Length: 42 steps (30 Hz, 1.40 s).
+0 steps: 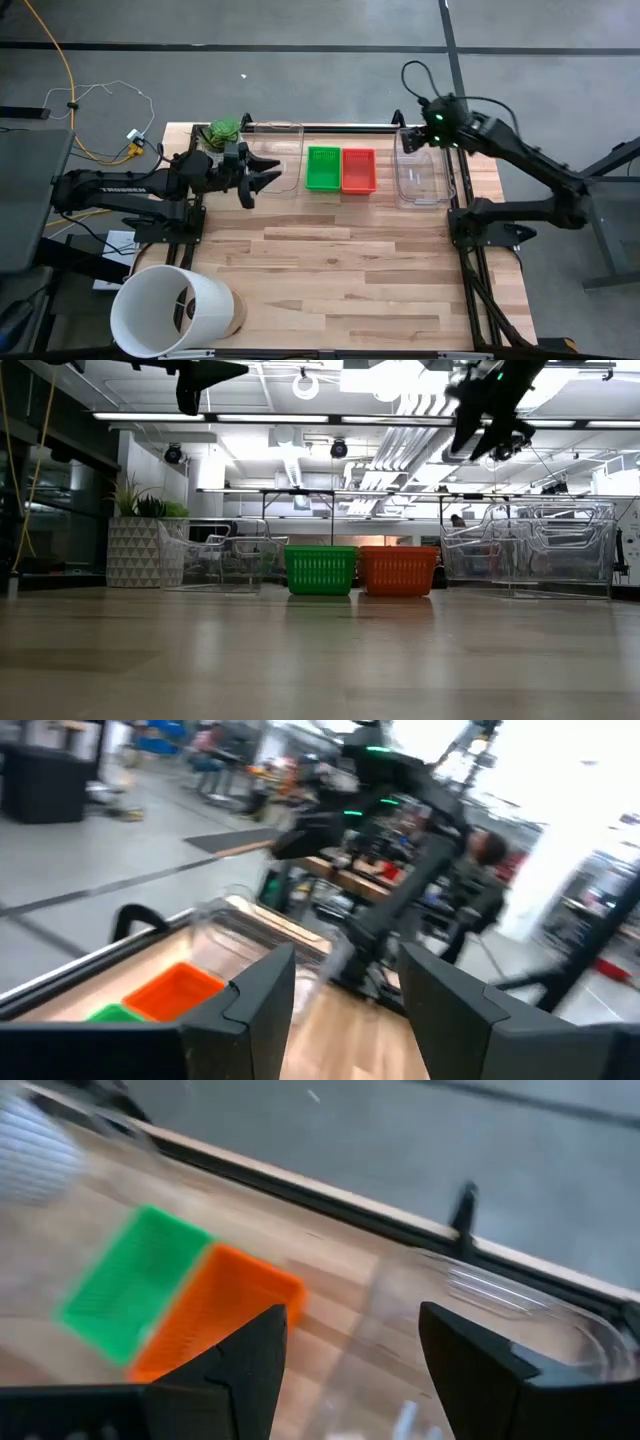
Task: Stack baskets by color
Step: Stack the left transparent bin on the right transparent bins
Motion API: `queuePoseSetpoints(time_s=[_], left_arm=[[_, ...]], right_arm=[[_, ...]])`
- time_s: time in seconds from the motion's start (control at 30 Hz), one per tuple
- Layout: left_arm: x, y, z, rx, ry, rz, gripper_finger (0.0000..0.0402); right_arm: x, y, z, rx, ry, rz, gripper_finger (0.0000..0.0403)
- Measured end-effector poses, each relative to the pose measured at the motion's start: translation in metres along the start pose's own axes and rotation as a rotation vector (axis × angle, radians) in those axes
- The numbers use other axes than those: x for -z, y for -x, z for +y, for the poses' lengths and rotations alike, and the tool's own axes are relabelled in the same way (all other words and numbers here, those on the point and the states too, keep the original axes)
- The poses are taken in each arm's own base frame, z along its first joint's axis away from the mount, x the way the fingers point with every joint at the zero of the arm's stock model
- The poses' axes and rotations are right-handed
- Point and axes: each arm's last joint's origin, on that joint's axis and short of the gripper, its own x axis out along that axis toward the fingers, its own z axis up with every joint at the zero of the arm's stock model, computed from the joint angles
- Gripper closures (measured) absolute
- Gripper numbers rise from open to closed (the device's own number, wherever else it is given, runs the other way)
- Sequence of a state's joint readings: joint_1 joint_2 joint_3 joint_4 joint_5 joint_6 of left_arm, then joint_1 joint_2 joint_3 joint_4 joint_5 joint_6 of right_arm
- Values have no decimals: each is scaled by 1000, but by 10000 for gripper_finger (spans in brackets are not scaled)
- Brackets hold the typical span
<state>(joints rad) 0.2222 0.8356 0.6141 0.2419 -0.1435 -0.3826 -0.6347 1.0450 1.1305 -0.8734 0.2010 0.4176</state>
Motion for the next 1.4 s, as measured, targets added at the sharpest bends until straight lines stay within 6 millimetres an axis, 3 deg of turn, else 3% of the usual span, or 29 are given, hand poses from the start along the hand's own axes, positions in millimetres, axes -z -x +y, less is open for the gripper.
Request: queuePoseSetpoints(time_s=[0.13, 0.23, 0.43, 0.57, 0.8, 1.0, 1.4], left_arm=[[-18, -14, -5, -89, 4, 36, 236], [-35, -32, -7, -181, -4, 154, 236], [-42, -55, 16, -630, -8, 517, 236], [-31, -52, 34, -804, 41, 694, 236], [-19, -44, 49, -961, 139, 681, 236], [14, -36, 66, -1051, 226, 731, 236], [66, -22, 83, -1178, 361, 689, 236]], right_arm=[[9, 32, 6, -95, -4, -81, 189], [15, 47, 9, -126, -21, -124, 189], [25, 63, 15, -162, -3, -170, 189], [34, 74, 14, -203, 57, -148, 189], [52, 93, 3, -201, 57, -135, 189], [58, 105, -5, -225, 18, -172, 189], [59, 101, 5, -206, 40, -182, 189]])
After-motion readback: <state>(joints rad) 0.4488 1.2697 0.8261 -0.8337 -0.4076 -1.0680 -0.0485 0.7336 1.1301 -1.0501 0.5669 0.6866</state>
